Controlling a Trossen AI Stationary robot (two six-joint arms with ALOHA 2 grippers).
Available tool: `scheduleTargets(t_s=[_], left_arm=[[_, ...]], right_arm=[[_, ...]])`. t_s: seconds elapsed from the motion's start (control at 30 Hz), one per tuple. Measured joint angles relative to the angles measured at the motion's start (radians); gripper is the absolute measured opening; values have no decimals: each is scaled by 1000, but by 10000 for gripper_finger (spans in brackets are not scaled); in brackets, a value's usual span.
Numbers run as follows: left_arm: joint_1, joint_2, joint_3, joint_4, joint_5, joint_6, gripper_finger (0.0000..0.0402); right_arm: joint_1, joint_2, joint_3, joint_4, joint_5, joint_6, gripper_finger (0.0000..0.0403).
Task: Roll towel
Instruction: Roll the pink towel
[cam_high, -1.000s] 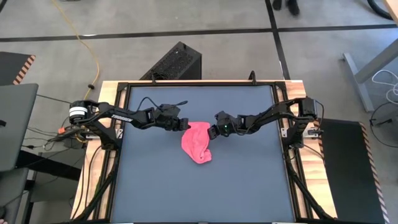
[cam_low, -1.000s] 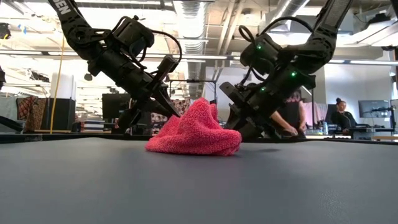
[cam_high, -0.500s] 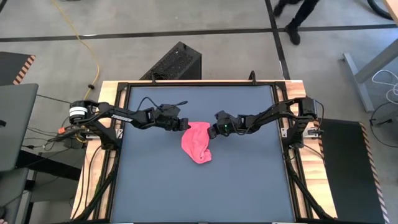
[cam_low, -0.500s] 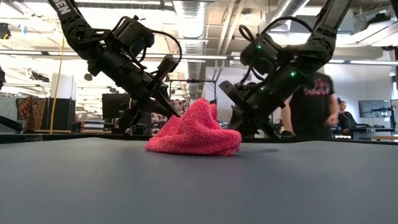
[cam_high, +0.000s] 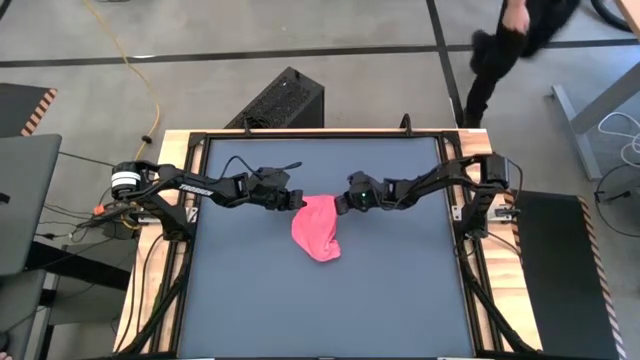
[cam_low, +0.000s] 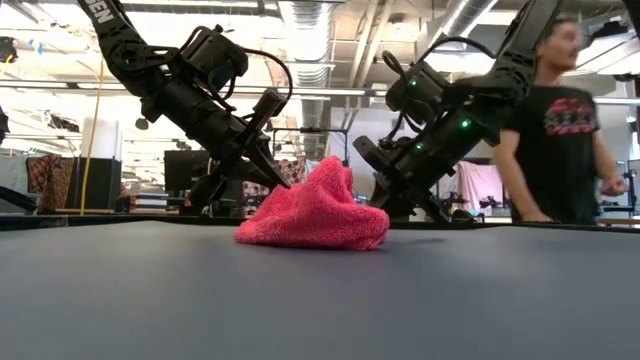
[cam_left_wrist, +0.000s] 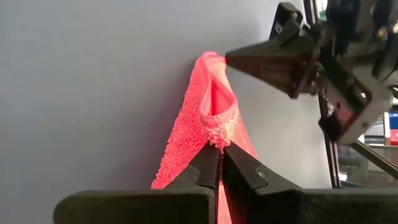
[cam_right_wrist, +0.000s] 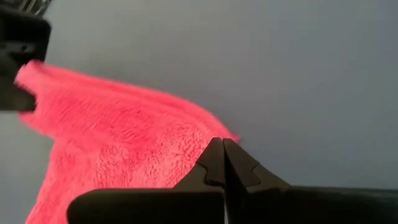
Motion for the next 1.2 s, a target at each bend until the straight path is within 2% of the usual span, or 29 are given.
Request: scheduleTargets(t_s=[0.4,0.67,0.83,1.0,1.2], left_arm=[[0,0,0,0,1,-10,0],[12,0,0,-1,-2,-10,0],[11,0,0,-1,-1,-11,0],[11,0,0,-1,-3,-10,0],[11,0,0,-1,-3,-10,0]], right_arm=[[-23,0,0,1,-11,-22,13],[-44,0,0,8,-21,-11,98],[-60,0,0,18,-34,26,136],[-35,0,0,31,-40,29,154],[6,0,0,31,-40,37,154]])
